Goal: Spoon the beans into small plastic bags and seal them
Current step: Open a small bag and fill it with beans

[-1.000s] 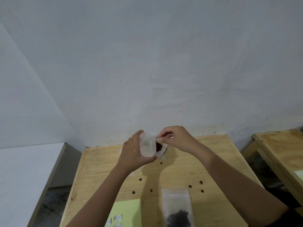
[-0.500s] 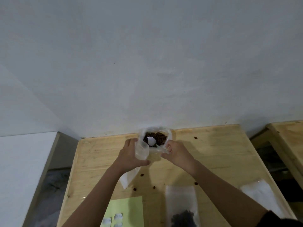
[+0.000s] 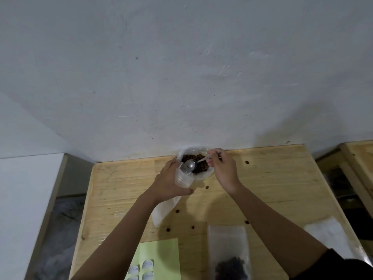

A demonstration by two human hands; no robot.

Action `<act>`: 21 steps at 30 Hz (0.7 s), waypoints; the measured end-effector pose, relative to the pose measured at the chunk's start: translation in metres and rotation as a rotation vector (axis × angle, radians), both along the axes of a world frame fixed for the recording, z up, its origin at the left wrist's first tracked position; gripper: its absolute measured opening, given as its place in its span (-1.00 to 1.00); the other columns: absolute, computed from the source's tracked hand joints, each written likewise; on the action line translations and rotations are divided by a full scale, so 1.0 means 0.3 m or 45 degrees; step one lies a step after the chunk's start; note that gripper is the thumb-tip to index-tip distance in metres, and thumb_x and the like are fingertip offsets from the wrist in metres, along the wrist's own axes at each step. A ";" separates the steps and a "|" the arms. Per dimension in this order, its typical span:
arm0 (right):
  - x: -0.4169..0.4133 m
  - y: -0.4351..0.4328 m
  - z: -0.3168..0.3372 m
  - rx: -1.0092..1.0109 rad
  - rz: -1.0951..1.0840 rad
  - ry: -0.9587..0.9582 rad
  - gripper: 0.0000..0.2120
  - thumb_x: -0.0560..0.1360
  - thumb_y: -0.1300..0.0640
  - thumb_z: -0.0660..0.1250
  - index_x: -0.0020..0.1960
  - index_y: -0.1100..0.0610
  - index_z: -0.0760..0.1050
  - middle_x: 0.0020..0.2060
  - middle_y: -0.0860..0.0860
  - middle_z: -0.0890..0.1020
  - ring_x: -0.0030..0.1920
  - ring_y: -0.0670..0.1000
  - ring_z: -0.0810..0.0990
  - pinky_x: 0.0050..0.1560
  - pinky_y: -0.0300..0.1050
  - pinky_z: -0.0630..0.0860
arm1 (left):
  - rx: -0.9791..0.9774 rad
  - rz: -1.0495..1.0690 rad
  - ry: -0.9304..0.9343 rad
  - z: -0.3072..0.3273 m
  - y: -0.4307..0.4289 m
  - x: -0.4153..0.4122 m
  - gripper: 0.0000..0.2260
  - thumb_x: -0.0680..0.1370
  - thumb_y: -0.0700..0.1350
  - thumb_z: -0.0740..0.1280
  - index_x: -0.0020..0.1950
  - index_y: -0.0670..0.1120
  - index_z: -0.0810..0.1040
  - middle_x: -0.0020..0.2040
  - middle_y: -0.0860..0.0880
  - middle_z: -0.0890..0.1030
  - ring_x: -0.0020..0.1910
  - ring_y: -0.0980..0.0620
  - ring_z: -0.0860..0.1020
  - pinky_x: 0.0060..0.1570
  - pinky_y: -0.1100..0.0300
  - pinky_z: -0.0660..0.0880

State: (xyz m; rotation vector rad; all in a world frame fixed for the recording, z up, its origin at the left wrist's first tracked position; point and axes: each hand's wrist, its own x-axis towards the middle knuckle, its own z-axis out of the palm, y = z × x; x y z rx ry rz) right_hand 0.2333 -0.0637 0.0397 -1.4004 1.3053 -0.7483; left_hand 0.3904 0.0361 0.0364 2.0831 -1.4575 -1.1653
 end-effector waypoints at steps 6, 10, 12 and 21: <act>-0.064 -0.030 -0.010 -0.115 -0.122 -0.143 -0.83 0.61 0.23 0.16 0.01 0.22 0.52 -0.21 -0.04 0.59 -0.20 -0.11 0.62 -0.06 -0.22 0.57 | -0.171 0.063 -0.036 -0.015 0.018 -0.013 0.01 0.15 0.36 0.35 0.51 0.01 0.12 0.48 0.13 0.12 0.44 0.10 0.17 0.41 -0.06 0.22; -0.105 -0.031 -0.030 -0.142 -0.125 -0.190 -0.84 0.60 0.24 0.17 0.02 0.21 0.52 -0.17 0.01 0.59 -0.22 -0.19 0.60 -0.08 -0.30 0.57 | -0.276 -0.009 -0.113 -0.014 0.022 -0.049 -0.06 0.23 0.29 0.39 0.52 0.01 0.13 0.51 0.12 0.08 0.47 0.13 0.09 0.44 0.01 0.14; -0.095 -0.011 -0.048 -0.020 -0.165 -0.239 -0.83 0.60 0.25 0.17 0.04 0.24 0.53 -0.16 0.05 0.59 -0.20 -0.11 0.60 -0.06 -0.28 0.59 | -0.308 -0.048 -0.132 -0.008 0.020 -0.067 -0.09 0.27 0.24 0.42 0.52 0.01 0.12 0.51 0.12 0.07 0.48 0.14 0.07 0.44 0.04 0.11; -0.085 -0.013 -0.054 0.540 -0.462 -0.540 -0.79 0.60 0.32 0.13 -0.16 0.25 0.48 -0.14 0.18 0.57 -0.09 0.10 0.61 -0.06 -0.18 0.59 | -0.254 -0.091 -0.277 -0.027 0.029 -0.069 -0.03 0.20 0.40 0.24 0.51 -0.02 0.12 0.51 0.08 0.07 0.47 0.07 0.10 0.39 0.00 0.16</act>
